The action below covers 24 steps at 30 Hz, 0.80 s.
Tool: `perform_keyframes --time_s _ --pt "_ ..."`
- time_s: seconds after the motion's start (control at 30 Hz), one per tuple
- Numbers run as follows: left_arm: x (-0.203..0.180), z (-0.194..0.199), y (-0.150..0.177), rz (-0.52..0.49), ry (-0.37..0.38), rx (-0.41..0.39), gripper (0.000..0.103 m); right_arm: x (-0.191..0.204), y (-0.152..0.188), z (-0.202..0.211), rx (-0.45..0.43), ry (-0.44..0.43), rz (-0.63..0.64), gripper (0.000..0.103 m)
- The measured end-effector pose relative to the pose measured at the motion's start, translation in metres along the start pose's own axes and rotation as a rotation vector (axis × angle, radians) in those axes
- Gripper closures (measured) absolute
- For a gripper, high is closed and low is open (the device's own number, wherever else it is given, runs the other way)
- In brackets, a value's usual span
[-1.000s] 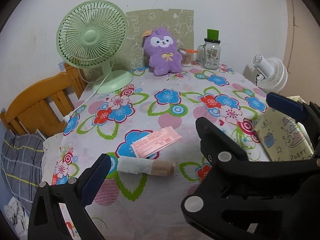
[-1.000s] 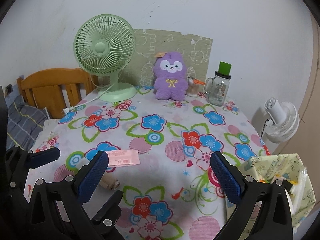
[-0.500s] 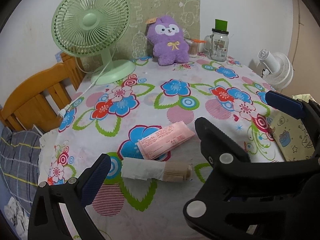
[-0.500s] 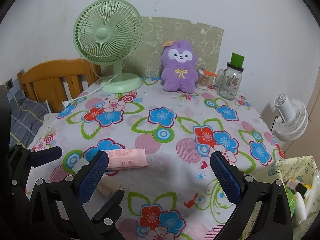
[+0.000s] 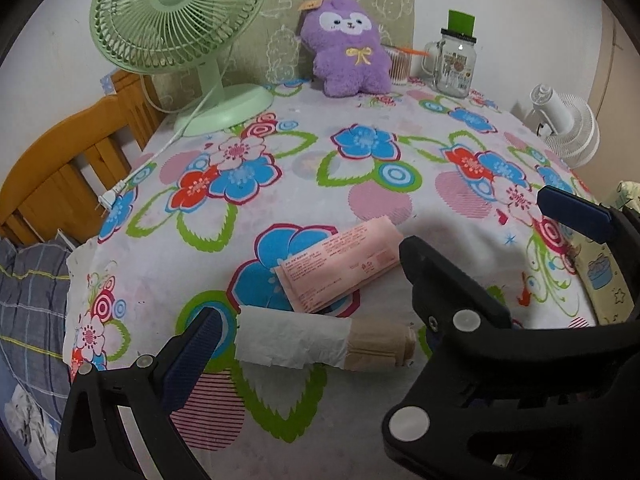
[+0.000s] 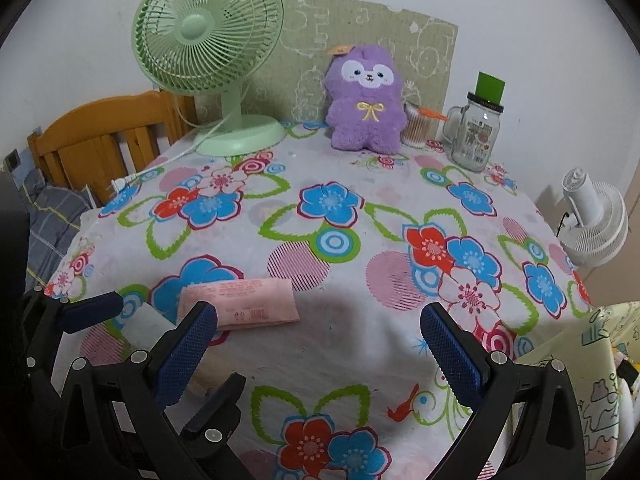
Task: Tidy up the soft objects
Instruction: 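Move both tools toward the pink packet and white roll on the table, then grasp the pink packet with the right tool while the left tool grasps the white roll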
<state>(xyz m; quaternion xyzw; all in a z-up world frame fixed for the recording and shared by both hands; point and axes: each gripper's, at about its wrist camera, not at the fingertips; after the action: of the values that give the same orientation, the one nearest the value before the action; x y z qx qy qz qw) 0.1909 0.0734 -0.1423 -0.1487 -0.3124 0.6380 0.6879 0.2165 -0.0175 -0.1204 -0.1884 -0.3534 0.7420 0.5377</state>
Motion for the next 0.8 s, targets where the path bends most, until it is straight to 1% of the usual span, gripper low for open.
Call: perform_keyframes --time_s 0.3,0.4,0.57,0.67,0.73,0.8 --pt "-0.003 -0.020 0.003 -0.017 -0.007 0.050 0.000 -0.005 0.005 -0.016 0.041 0.026 0.000 0.000" --pt "-0.004 -0.027 0.005 -0.020 -0.023 0.065 0.000 -0.006 0.006 -0.020 0.049 0.009 -0.012 0.000" --pt "-0.002 -0.030 0.006 -0.009 -0.002 0.067 0.000 -0.006 0.005 -0.025 0.059 -0.005 -0.016 0.000" --pt "0.000 -0.031 0.006 -0.001 0.011 0.071 0.006 -0.004 0.003 -0.028 0.064 -0.019 -0.008 0.000" --pt "0.001 -0.031 0.006 0.005 0.037 0.077 0.008 -0.001 0.002 -0.030 0.064 -0.025 0.010 0.000" --pt "0.001 -0.030 0.006 0.003 0.037 0.075 0.010 0.002 0.000 -0.031 0.062 -0.033 0.022 0.000"
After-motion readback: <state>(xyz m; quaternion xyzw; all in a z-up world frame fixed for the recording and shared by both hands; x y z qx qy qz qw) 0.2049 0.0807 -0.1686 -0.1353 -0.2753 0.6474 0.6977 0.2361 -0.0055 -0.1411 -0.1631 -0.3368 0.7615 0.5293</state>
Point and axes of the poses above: each gripper's, at about its wrist camera, not at the fingertips, and z roughly against the way its jaws point, x to its left, y to its underside, and after that the axes turned 14 degrees about -y, right-handed
